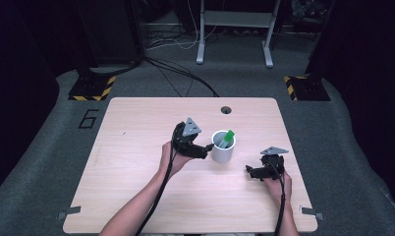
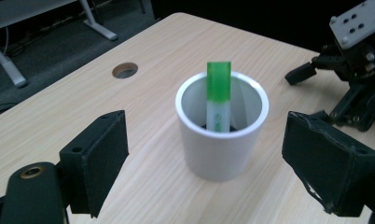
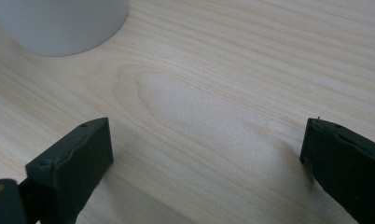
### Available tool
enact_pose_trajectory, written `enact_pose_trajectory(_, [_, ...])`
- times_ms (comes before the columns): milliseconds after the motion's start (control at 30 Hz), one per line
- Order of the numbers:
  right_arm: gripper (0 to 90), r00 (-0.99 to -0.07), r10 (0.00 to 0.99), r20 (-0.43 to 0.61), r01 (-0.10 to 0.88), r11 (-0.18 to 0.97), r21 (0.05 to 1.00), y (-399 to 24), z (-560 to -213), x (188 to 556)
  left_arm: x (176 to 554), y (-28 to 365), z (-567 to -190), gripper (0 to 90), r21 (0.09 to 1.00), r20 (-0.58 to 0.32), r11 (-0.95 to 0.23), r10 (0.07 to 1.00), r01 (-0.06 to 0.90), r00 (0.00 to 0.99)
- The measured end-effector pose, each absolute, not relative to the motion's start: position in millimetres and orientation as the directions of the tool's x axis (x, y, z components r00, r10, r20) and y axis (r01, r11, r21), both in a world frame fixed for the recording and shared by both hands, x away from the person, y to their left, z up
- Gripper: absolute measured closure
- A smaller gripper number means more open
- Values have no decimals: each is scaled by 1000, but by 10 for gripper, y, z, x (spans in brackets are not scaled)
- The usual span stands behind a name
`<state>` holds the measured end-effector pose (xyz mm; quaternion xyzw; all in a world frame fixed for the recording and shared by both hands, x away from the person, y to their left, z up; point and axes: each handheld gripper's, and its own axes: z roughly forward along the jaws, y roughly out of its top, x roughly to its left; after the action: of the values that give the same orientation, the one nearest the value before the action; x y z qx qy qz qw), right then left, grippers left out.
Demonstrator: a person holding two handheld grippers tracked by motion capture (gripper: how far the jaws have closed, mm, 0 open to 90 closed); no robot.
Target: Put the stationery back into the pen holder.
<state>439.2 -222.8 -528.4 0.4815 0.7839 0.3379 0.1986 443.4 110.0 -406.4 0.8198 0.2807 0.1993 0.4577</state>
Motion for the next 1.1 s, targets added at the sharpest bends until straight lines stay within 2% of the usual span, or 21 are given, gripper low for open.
enact_pose_trajectory(433, [19, -465, 885, 7, 618, 319, 718, -2236, -5283, 4392, 3989, 1684, -4239, 99, 830, 134, -473, 682, 294, 719])
enact_pose_trajectory(967, [20, -463, 886, 8, 615, 315, 723, -2230, -5286, 4390, 3501, 2367, -4925, 62, 750, 86, -476, 759, 460, 645])
enact_pose_trajectory(1100, [20, -463, 886, 6, 614, 316, 723, -2230, -5287, 4389, 3453, 2529, -5104, 14, 729, 65, -453, 792, 513, 607])
